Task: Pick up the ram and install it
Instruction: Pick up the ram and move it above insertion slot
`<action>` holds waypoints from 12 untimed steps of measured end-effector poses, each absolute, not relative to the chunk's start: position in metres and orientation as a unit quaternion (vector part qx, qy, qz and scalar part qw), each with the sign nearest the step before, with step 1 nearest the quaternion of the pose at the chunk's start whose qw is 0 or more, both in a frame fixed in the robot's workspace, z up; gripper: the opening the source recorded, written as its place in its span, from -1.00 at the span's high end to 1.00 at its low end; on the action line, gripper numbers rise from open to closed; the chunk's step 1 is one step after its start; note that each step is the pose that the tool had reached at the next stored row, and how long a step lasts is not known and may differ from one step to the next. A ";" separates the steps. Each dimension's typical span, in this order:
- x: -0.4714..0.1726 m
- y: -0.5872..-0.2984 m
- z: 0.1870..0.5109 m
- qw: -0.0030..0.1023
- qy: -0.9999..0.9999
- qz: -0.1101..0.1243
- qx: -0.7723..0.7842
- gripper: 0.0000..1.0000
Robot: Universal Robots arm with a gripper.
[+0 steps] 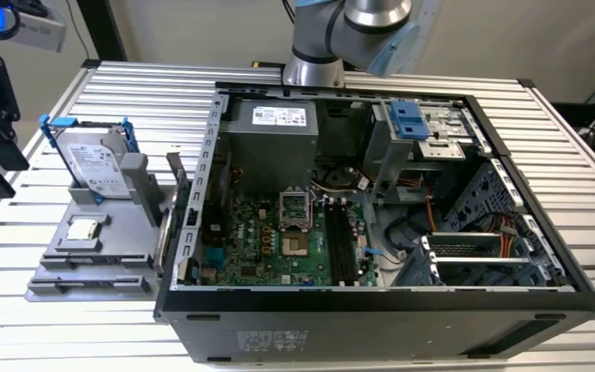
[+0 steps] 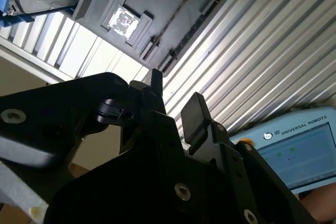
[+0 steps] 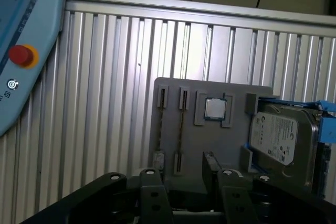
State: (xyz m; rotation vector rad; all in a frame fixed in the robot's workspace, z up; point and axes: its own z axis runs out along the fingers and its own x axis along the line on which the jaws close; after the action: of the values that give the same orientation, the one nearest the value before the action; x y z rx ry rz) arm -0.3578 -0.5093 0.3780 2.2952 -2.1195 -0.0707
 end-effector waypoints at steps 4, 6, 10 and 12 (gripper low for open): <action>-0.358 -0.509 0.376 0.007 -0.683 -0.021 0.730 -1.00; -0.358 -0.509 0.374 0.006 -0.689 -0.020 0.724 -1.00; -0.358 -0.508 0.370 0.003 -0.697 -0.017 0.717 -1.00; -0.358 -0.508 0.368 0.000 -0.698 -0.014 0.716 -1.00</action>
State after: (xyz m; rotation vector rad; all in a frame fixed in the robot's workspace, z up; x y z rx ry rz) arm -0.3580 -0.5080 0.3682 2.2504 -2.1916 -0.0449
